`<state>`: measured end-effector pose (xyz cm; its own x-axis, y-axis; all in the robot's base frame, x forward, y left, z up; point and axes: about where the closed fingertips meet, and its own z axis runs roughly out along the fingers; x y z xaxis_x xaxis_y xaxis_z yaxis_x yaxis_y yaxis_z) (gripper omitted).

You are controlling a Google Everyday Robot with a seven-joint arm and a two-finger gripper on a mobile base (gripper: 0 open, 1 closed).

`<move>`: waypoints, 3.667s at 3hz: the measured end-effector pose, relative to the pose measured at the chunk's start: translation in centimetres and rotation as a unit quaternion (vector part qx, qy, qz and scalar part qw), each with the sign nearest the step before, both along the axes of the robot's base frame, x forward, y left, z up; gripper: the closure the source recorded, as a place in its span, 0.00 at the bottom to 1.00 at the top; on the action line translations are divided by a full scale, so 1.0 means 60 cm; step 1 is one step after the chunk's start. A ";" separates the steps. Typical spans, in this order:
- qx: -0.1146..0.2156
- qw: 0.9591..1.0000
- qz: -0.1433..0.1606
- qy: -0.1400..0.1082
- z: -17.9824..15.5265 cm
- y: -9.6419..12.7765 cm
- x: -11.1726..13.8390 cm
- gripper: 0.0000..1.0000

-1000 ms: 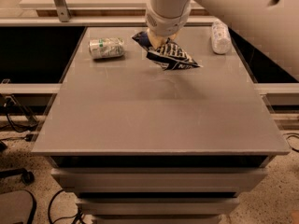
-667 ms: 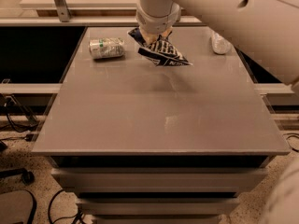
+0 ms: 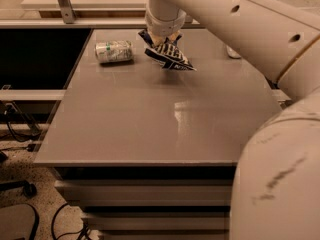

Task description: Move blue chip bag near 7up can

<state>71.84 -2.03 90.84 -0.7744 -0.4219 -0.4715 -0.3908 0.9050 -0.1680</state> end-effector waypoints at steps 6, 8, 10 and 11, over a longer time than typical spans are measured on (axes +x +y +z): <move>0.035 0.999 0.000 -0.005 -0.002 0.046 0.102 0.60; 0.042 0.999 0.002 0.001 -0.003 0.054 0.104 0.13; 0.047 0.999 0.002 0.003 -0.005 0.052 0.102 0.00; 0.053 0.999 0.006 0.001 -0.003 0.051 0.102 0.00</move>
Offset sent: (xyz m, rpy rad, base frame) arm 0.0523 -0.0038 -0.0057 0.0690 -0.0155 -0.0524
